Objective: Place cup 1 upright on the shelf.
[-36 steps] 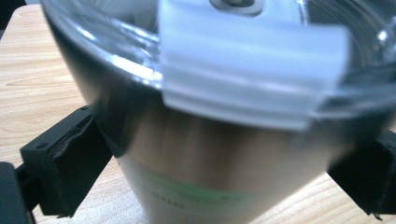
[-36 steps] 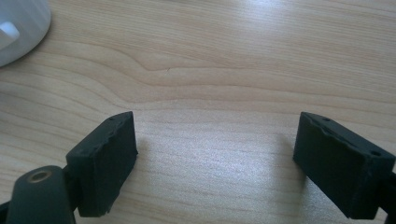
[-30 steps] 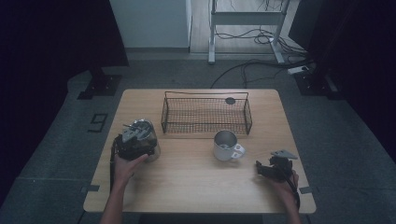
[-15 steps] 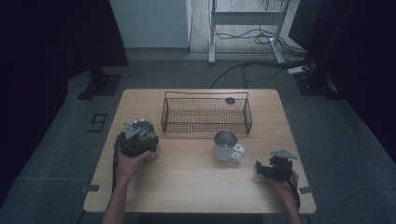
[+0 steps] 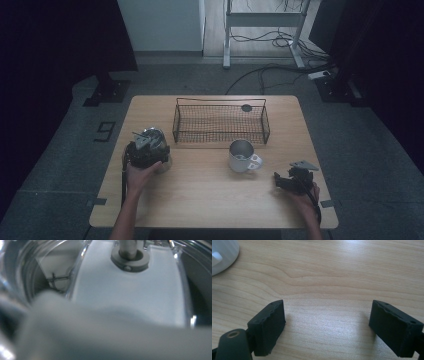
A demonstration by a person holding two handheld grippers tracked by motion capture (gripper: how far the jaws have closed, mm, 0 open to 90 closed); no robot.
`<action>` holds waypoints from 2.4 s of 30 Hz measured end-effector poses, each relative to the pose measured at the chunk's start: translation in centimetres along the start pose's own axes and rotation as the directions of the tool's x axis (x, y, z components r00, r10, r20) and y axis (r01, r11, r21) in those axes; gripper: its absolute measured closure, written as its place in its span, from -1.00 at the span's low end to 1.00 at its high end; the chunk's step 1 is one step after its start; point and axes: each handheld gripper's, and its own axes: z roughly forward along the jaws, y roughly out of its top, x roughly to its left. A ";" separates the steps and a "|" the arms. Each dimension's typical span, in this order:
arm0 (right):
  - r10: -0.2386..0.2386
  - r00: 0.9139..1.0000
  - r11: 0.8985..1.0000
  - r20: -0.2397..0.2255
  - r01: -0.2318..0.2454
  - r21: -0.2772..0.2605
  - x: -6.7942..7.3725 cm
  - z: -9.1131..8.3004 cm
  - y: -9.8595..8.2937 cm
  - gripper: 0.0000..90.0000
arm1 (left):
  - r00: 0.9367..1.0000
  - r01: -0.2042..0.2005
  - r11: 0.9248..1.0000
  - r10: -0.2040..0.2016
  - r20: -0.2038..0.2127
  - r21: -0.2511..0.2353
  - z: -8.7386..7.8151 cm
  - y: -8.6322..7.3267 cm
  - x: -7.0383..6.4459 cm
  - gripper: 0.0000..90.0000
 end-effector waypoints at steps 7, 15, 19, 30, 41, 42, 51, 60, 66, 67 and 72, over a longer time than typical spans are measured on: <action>0.000 1.000 1.000 0.001 0.000 0.001 0.0 0.0 0.0 -0.71 | 1.000 0.012 1.000 -0.012 0.007 -0.003 -0.5 0.3 0.0 -0.92; 0.001 1.000 1.000 0.000 -0.001 0.000 0.0 0.0 0.0 -0.71 | 1.000 -0.008 1.000 0.008 0.023 -0.012 -1.4 1.3 -0.5 -0.92; 0.000 1.000 1.000 0.001 0.000 0.001 0.0 0.0 0.0 -0.71 | 0.999 -0.019 1.000 0.020 0.031 -0.025 -1.9 1.8 -0.8 -0.92; 0.000 1.000 1.000 0.001 0.000 0.001 0.0 0.0 0.0 -0.71 | 0.998 -0.035 0.999 0.037 0.054 -0.037 -2.8 3.0 -1.3 -0.92; 0.000 1.000 1.000 0.001 0.000 0.001 0.0 0.0 0.0 -0.71 | 0.997 -0.032 0.999 0.034 0.069 -0.040 -3.0 4.0 -1.8 -0.92; 0.000 1.000 1.000 0.001 0.000 0.001 0.0 0.0 0.0 -0.71 | 0.997 -0.032 0.999 0.035 0.071 -0.040 -3.0 4.1 -1.8 -0.92; 0.003 1.000 1.000 0.004 -0.003 0.001 0.0 -0.1 0.0 -0.71 | 0.996 -0.026 0.999 0.030 0.085 -0.048 -3.0 4.7 -2.1 -0.92; 0.003 1.000 1.000 0.004 -0.003 0.001 0.0 -0.1 0.0 -0.71 | 0.996 -0.018 0.998 0.023 0.091 -0.053 -2.9 5.2 -2.2 -0.92; 0.004 1.000 1.000 0.005 -0.004 0.001 0.0 -0.1 0.0 -0.71 | 0.995 -0.014 0.998 0.020 0.097 -0.055 -2.7 5.8 -2.3 -0.92; 0.004 1.000 1.000 0.005 -0.004 0.001 0.0 -0.1 0.0 -0.71 | 0.995 -0.013 0.998 0.018 0.098 -0.056 -2.7 5.9 -2.3 -0.92; 0.005 1.000 1.000 0.006 -0.005 0.001 0.0 -0.1 0.0 -0.71 | 0.995 -0.019 0.998 0.024 0.098 -0.056 -2.8 6.5 -2.4 -0.92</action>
